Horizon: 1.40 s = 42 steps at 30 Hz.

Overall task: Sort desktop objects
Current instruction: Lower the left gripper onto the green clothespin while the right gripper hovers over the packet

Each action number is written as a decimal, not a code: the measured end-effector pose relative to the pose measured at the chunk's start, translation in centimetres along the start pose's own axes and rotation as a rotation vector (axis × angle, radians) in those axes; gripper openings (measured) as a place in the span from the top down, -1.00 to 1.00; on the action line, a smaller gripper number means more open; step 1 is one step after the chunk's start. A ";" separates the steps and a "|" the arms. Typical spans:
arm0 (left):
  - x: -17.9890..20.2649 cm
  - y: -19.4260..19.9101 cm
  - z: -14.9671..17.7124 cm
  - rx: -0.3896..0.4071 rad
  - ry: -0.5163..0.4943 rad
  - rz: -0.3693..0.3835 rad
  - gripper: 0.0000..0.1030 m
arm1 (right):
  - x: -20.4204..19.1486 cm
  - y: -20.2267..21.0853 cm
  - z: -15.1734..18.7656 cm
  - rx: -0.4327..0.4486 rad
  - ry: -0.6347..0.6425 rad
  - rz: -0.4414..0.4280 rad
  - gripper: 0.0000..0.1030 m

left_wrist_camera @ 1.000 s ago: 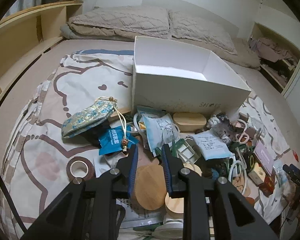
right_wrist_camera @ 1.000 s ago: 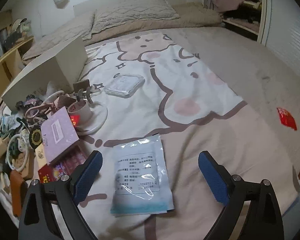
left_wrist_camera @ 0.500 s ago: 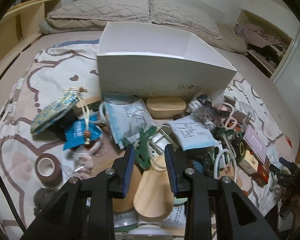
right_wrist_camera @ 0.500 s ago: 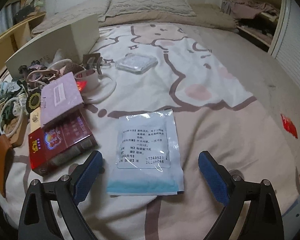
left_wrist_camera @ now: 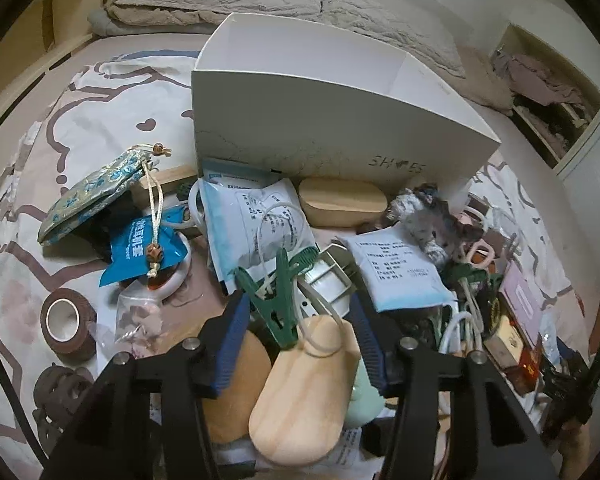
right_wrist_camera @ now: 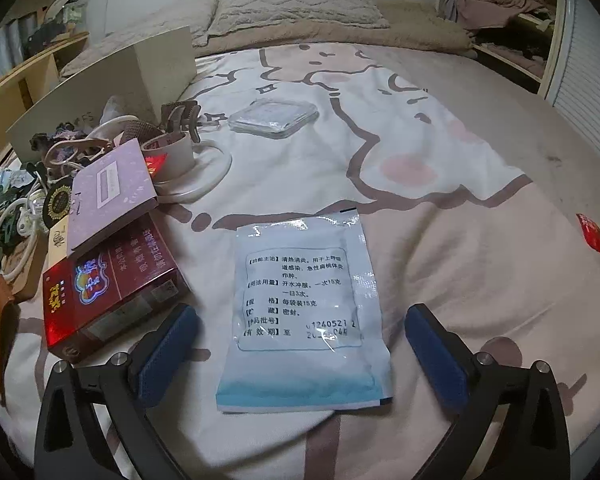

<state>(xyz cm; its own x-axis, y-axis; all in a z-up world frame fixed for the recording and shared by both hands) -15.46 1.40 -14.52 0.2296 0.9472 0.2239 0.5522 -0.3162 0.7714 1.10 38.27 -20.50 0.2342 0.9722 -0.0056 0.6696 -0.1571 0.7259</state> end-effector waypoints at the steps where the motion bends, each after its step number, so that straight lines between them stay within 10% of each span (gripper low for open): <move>1: 0.0 -0.3 0.0 -0.004 0.002 -0.004 -0.01 | 0.0 0.0 0.0 0.003 -0.001 -0.003 -1.00; 27: -1.1 -1.1 0.1 -0.010 0.026 -0.097 0.28 | -0.2 0.5 -0.2 -0.024 0.064 -0.005 -1.00; 42: -1.4 -0.5 0.7 -0.018 0.026 -0.106 0.28 | 5.7 1.4 -0.9 -0.048 0.004 0.198 -1.00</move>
<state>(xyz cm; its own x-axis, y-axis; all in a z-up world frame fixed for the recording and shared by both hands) -15.46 0.24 -15.66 0.1501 0.9764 0.1556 0.5575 -0.2135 0.8023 2.73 43.78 -18.88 0.3555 0.9236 0.1433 0.5763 -0.3373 0.7444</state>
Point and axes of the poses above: each gripper's, at about its wrist camera, not at the fingertips, and y roughly against the way its jaws point, x to its right, z to its underside, the point moved 6 cm from there along -y, roughly the way its jaws point, and after that the axes turned 6 degrees about x, right-handed, at the moved point
